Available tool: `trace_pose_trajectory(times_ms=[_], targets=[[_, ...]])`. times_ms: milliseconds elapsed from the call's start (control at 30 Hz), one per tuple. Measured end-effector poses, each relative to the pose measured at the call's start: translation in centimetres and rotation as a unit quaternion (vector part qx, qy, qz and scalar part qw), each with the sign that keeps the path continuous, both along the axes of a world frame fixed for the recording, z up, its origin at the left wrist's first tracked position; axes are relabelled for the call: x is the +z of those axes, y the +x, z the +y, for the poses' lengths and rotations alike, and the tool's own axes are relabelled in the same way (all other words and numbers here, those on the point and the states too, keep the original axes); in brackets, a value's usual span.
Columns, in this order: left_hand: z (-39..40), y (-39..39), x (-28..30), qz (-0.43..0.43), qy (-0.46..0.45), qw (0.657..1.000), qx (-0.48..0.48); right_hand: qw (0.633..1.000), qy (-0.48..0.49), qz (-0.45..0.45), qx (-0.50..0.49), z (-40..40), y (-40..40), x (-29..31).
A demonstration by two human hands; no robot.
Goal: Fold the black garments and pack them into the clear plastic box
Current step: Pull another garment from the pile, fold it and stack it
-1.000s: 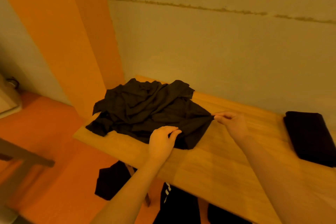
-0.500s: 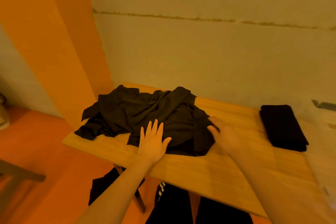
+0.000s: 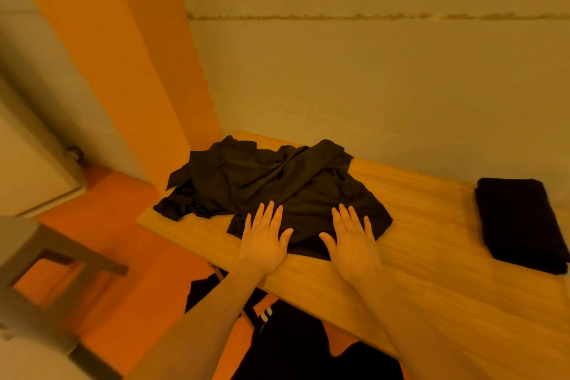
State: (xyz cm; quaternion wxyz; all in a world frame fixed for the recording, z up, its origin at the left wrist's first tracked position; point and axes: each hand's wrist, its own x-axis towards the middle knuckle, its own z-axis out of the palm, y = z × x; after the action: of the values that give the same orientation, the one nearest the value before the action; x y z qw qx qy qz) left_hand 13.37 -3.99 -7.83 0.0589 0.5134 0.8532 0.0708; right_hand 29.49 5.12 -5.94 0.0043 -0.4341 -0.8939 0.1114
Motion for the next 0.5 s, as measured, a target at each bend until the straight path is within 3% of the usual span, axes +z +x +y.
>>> trace_pose_trajectory(times_ms=[267, 400, 500], targets=[[-2.5, 0.2, -0.5, 0.016, 0.003, 0.995, 0.098, 0.996, 0.019, 0.040, 0.078, -1.3, -3.7, 0.4], [-8.3, -2.0, -1.7, 0.017, 0.029, 0.991, 0.128, 0.989, 0.016, 0.058, 0.137, -4.7, -8.2, -0.5], [-14.2, -4.9, -3.6, 0.015, 0.046, 0.980, 0.192, 0.972, 0.036, 0.119, 0.198, -9.4, -11.7, -1.1]])
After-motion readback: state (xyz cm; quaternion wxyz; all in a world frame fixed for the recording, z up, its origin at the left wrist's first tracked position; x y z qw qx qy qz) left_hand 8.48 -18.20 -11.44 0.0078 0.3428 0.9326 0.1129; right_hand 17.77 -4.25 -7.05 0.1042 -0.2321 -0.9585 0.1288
